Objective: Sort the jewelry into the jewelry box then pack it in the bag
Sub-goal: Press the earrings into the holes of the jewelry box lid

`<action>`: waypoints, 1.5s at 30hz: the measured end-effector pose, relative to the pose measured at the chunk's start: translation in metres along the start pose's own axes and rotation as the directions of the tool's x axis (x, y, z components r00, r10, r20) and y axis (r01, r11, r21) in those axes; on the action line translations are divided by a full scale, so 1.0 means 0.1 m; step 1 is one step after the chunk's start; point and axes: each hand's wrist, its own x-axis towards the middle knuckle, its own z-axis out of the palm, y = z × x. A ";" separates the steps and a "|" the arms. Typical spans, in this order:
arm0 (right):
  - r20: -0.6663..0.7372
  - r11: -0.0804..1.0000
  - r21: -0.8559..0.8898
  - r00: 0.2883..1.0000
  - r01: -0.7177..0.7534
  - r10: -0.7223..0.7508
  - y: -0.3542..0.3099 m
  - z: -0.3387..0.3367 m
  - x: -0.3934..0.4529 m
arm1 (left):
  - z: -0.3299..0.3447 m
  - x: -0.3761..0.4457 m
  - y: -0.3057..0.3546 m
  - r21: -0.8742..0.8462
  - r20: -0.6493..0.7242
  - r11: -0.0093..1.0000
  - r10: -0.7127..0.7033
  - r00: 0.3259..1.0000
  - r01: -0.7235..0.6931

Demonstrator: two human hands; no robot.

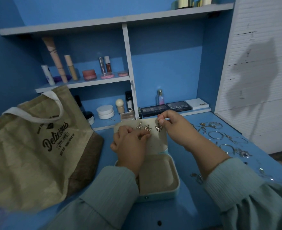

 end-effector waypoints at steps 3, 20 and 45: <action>0.005 1.000 0.005 1.000 -0.004 0.004 -0.01 0.00 -0.01 | 0.01 0.02 -0.01 -0.003 0.014 1.000 -0.005 1.000 0.005; 0.000 1.000 0.013 1.000 -0.015 0.015 -0.03 0.00 -0.02 | 0.00 0.04 -0.02 -0.006 0.024 1.000 0.007 1.000 -0.007; 0.011 1.000 0.002 1.000 -0.025 0.025 -0.06 -0.01 -0.05 | 0.02 0.05 0.00 -0.011 -0.015 1.000 -0.010 1.000 0.010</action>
